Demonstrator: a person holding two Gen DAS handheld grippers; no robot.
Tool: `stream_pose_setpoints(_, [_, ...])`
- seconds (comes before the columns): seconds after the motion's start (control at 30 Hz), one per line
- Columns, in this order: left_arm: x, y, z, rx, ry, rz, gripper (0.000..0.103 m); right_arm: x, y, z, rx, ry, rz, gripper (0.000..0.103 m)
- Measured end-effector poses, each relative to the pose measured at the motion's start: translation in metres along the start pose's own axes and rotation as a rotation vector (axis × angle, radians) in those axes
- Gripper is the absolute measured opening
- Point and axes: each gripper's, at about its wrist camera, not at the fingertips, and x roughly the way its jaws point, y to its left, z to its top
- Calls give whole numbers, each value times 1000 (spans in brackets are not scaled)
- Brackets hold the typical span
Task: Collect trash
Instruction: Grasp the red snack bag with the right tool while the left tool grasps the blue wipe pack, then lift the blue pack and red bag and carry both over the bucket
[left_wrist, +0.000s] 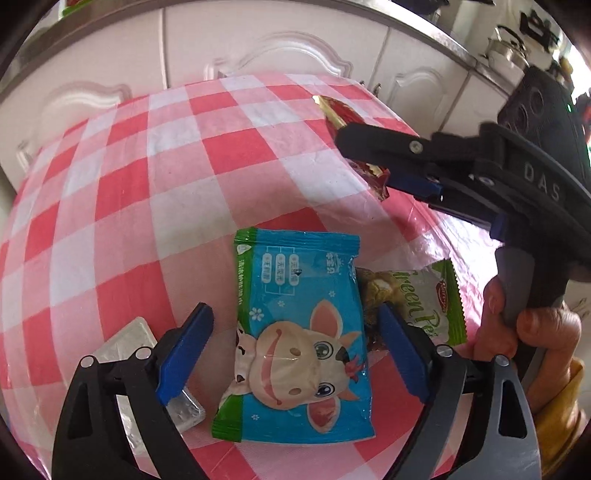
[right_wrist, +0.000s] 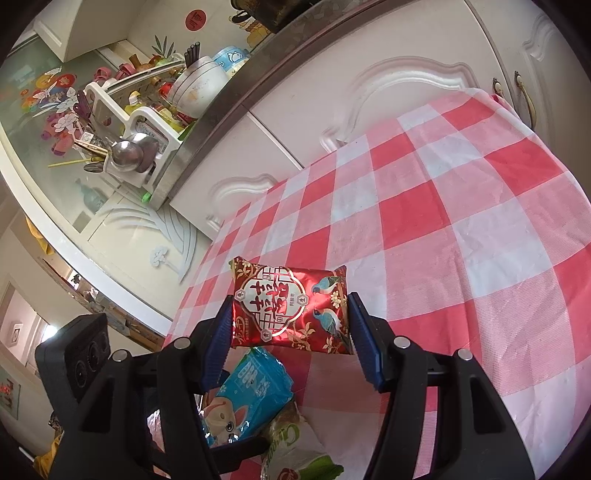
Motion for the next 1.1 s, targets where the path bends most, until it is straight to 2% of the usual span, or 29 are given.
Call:
stream_pose_setpoints(0.07, [0, -1, -1, 1, -10, 35, 75, -1, 0, 0, 1, -3, 2, 60])
stream_pose_setpoints(0.13, [-1, 1, -3, -15, -23, 64, 63, -1, 0, -1, 2, -5, 3, 60])
stream_pose_setpoints(0.2, [-3, 4, -4, -41, -35, 86, 56, -1, 1, -1, -3, -8, 4, 60])
stream_pose_setpoints(0.47, [-14, 9, -13, -105, -59, 99, 50, -1, 11, -4, -55, -11, -10, 60])
stream_pose_setpoints(0.83, [-60, 28, -39, -199, -146, 113, 50, 9, 30, -11, -142, 5, -94, 60])
stream_pose_setpoints(1.1, [-88, 49, -63, -261, -179, 125, 50, 12, 69, -18, -265, 3, -173, 60])
